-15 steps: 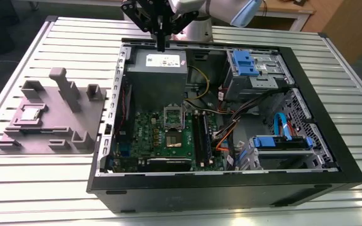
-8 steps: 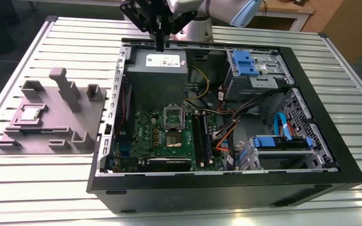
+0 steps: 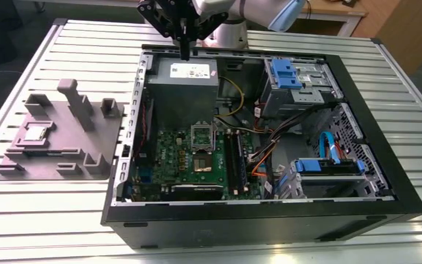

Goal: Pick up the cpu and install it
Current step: 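Reach for the cpu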

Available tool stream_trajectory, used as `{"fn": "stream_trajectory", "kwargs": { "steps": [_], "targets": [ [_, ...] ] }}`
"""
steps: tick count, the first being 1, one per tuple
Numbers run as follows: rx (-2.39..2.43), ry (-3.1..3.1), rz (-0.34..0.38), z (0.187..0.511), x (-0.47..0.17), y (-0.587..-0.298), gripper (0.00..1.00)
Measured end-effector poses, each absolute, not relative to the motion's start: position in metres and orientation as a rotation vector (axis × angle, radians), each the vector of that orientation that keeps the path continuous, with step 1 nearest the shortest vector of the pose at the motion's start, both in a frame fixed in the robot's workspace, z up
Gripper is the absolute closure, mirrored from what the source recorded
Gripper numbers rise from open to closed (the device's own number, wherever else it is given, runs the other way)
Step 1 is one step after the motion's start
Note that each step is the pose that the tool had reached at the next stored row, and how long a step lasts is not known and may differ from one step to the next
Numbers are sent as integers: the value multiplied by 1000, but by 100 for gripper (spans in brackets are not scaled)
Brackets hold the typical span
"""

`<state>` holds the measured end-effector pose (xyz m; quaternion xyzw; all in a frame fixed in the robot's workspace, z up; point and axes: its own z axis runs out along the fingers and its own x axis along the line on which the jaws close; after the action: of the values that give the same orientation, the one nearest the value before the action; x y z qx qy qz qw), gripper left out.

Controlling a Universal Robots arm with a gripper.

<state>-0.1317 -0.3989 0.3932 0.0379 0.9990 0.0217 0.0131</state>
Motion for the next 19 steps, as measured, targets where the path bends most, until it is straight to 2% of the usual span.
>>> {"fn": "stream_trajectory", "kwargs": {
  "steps": [19],
  "targets": [
    [118, 3113, 68, 393, -135, -399, 90]
  ]
}}
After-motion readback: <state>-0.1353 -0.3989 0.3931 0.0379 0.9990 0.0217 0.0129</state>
